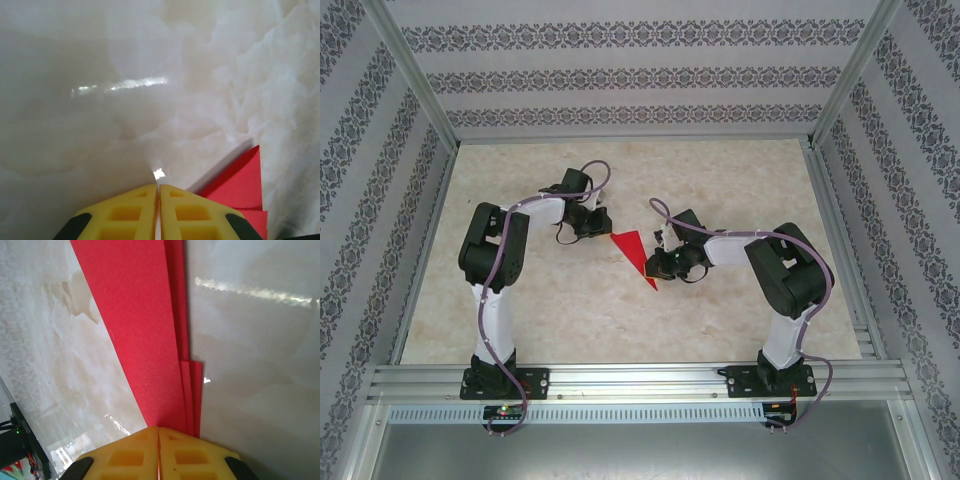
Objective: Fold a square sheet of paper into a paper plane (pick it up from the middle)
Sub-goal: Fold the wing for the fifth time at the center of the table.
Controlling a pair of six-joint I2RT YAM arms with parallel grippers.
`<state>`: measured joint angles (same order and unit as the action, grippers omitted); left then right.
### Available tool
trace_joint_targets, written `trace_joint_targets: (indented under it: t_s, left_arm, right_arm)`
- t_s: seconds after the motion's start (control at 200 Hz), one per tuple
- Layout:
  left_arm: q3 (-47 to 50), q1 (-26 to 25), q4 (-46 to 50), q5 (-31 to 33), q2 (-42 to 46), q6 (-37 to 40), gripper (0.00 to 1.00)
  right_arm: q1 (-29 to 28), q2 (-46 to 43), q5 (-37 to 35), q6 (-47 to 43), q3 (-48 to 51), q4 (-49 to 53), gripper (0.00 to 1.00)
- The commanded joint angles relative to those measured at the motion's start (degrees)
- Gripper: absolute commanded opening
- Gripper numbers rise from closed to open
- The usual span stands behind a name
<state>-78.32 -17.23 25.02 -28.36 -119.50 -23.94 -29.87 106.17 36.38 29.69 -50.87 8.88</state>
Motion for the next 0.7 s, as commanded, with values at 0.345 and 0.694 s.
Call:
trace_joint_targets:
  t_s: [0.345,0.694]
  left_arm:
    - [13.21,-2.57,-12.44,-3.28,15.64,-8.56,0.12]
    - [16.55,-8.77,-20.21,-6.44,9.58,-13.66,0.10]
  right_arm:
    - [-0.89,-0.74,-6.16,1.84,-4.38,7.44,0.10]
    - [-2.34,-1.28,-4.27,2.97,-8.39,5.15,0.10]
